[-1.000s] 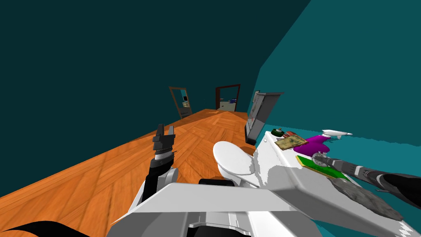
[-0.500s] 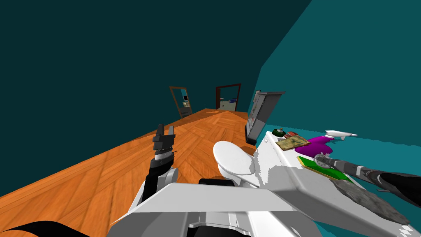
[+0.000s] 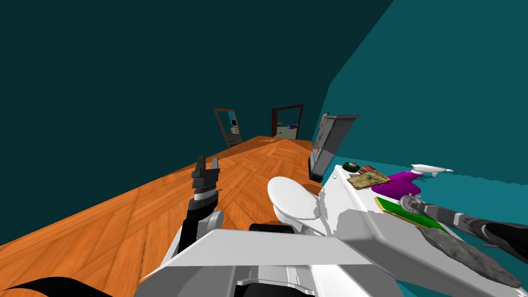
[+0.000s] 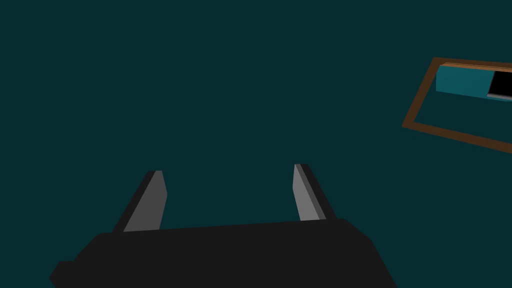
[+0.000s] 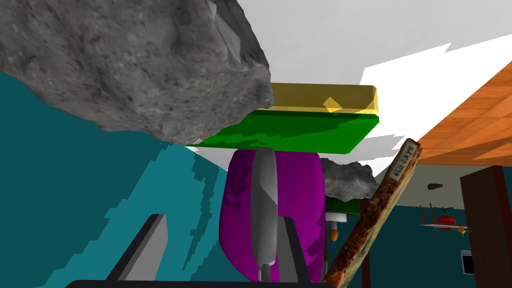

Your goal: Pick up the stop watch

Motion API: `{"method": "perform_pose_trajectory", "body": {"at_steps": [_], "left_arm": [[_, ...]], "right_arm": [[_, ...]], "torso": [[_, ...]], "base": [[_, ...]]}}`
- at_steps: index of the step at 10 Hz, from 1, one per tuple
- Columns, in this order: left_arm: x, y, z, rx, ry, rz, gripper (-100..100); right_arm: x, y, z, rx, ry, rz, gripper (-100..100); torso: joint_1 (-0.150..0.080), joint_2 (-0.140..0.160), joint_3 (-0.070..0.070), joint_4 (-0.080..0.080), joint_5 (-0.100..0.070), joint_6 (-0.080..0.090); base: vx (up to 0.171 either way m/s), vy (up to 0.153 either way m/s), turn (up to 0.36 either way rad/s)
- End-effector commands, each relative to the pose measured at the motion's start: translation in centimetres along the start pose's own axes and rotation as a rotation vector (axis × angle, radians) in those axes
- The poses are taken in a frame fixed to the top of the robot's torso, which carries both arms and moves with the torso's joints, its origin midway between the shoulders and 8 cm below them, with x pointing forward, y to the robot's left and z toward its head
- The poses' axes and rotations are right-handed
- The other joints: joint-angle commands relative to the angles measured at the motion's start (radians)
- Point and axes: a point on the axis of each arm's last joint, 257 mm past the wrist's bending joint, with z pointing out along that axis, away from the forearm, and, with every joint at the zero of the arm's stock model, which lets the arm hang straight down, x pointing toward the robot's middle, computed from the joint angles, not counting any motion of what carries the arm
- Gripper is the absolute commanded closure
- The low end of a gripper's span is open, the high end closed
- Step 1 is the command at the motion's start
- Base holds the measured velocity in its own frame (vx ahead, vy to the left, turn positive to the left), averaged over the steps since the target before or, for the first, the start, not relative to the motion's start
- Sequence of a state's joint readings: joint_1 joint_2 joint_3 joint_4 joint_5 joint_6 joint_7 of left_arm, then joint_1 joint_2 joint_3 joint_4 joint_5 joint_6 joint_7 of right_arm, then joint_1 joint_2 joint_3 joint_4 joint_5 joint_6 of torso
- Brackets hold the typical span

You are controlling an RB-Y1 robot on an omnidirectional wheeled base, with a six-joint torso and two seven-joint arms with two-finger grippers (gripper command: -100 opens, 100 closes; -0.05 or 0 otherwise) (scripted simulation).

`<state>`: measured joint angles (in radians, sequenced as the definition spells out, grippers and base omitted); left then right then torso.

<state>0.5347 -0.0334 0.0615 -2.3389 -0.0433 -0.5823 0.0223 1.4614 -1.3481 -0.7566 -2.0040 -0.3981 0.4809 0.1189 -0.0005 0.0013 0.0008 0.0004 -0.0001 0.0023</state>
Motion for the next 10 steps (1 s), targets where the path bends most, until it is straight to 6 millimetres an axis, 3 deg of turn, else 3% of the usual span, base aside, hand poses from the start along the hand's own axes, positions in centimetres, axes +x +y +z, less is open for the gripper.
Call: {"method": "perform_pose_trajectory", "body": {"at_steps": [1, 4, 5, 6, 9, 10], "left_arm": [[0.0, 0.0, 0.0, 0.0, 0.0, 0.0, 0], [0.0, 0.0, 0.0, 0.0, 0.0, 0.0, 0], [0.0, 0.0, 0.0, 0.0, 0.0, 0.0, 0], [0.0, 0.0, 0.0, 0.0, 0.0, 0.0, 0], [0.0, 0.0, 0.0, 0.0, 0.0, 0.0, 0], [0.0, 0.0, 0.0, 0.0, 0.0, 0.0, 0]], "right_arm": [[0.0, 0.0, 0.0, 0.0, 0.0, 0.0, 100], [0.0, -0.2, 0.0, 0.004, 0.001, 0.001, 100], [0.0, -0.2, 0.0, 0.004, 0.001, 0.001, 0], [-0.5, 0.8, -0.3, -0.004, -0.001, -0.005, 100], [-0.8, 1.5, -0.5, -0.011, -0.001, -0.01, 100], [-0.8, 1.6, -0.5, -0.011, -0.002, -0.01, 0]], "torso": [[0.0, 0.0, 0.0, 0.0, 0.0, 0.0], [0.0, 0.0, 0.0, 0.0, 0.0, -0.002], [0.001, 0.0, 0.0, 0.0, 0.0, -0.002], [0.001, 0.0, 0.0, 0.0, 0.0, -0.002], [0.003, -0.001, -0.001, 0.0, 0.001, -0.002], [0.002, -0.001, 0.0, 0.0, 0.0, -0.002]], "base": [[0.0, 0.0, 0.0], [0.0, -0.001, -0.008], [0.0, 0.0, 0.0], [0.015, 0.012, -0.033], [0.009, 0.011, -0.032], [0.0, 0.0, 0.0]]}}
